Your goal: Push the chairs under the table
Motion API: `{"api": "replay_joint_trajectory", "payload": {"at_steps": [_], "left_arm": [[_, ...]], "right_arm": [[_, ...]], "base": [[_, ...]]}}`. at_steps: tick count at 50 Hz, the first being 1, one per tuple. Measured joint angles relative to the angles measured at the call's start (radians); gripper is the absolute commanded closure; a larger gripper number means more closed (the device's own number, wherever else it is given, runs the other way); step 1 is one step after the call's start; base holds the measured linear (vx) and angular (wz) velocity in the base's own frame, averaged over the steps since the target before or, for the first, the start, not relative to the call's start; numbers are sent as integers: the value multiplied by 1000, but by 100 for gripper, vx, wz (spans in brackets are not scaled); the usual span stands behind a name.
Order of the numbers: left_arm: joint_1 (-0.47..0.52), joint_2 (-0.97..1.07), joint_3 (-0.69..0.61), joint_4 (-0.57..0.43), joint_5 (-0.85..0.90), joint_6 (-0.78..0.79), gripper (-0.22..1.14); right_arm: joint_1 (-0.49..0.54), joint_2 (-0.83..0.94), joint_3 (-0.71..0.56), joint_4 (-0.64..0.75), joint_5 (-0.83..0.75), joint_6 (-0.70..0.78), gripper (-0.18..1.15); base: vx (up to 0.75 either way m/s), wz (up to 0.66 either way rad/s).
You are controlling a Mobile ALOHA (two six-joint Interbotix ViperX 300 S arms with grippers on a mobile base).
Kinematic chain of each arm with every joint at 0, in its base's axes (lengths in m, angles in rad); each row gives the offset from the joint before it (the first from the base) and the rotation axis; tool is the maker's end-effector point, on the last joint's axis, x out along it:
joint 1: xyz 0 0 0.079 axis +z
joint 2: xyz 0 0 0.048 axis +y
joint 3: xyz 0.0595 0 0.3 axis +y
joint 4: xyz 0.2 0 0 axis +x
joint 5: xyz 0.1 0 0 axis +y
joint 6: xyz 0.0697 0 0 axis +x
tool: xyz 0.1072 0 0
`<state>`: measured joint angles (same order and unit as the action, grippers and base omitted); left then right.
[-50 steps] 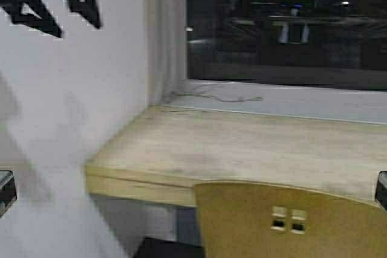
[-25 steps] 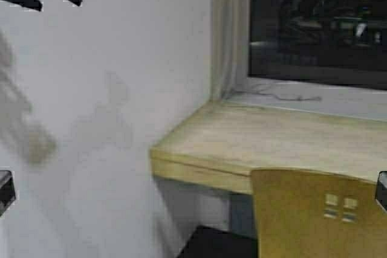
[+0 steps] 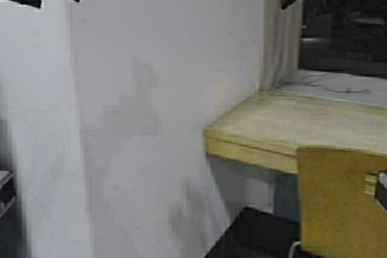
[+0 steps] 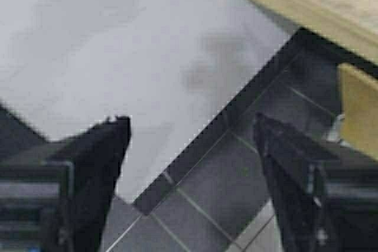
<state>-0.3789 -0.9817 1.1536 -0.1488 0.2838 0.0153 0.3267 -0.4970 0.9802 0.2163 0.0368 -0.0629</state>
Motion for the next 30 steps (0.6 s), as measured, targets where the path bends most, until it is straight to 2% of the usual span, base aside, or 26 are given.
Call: {"api": "replay_joint_trajectory", "payload": {"at_steps": [17, 30], "left_arm": [[2, -3, 11, 0, -9, 0, -6], [2, -11, 12, 3, -43, 0, -6]], "right_arm": [[11, 31, -2, -5, -3, 11, 2], [78, 26, 0, -2, 3, 25, 2]], "base": [[-29, 39], [-37, 33]]}}
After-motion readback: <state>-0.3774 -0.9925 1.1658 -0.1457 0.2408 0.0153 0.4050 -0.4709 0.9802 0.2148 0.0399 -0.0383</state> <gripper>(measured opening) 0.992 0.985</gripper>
